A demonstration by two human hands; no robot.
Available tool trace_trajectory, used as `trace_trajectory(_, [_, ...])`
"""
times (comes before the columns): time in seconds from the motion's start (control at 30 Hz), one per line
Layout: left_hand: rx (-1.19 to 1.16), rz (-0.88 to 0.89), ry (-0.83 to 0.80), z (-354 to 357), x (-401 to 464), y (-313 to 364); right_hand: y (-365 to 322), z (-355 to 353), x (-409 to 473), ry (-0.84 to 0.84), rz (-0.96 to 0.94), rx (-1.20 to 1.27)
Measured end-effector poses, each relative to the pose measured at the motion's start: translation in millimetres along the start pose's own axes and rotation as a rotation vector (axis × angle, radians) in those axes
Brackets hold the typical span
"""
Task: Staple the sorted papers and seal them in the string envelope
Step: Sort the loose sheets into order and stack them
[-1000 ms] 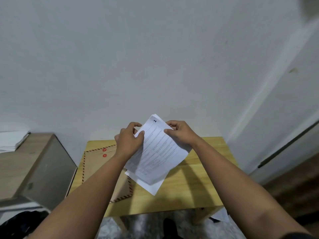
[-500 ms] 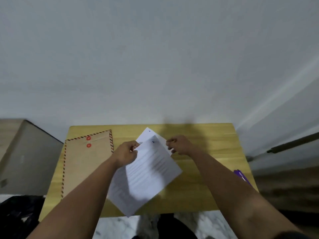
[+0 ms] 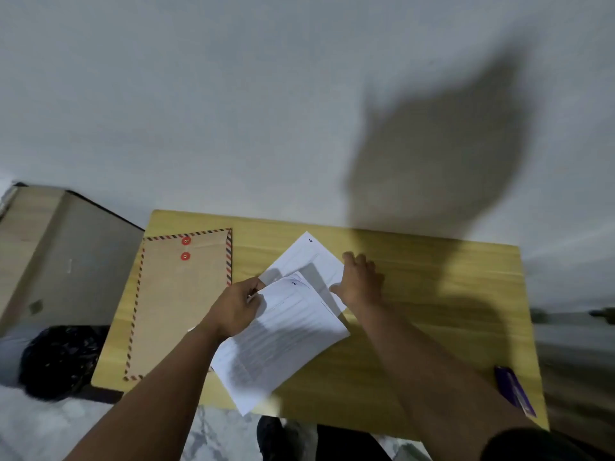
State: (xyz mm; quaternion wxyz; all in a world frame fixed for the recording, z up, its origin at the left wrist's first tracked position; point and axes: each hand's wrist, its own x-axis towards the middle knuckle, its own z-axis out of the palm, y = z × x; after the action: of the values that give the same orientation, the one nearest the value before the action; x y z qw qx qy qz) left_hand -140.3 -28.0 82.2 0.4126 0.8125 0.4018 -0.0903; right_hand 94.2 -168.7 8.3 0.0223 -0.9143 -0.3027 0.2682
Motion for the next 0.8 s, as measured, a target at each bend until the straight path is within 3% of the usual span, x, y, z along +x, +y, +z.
trace_trajectory(0.47, [-0.07,0.004,0.086,-11,-41,-18,-6,1,-10,-0.062,0.115,0.061])
trace_trajectory(0.57, [-0.106,0.03,0.103,-18,-52,-23,-5,-5,-25,-0.034,0.085,0.312])
trace_trajectory(0.8, [-0.195,0.18,0.167,-47,-87,-26,-27,-57,-98,-0.024,-0.181,0.791])
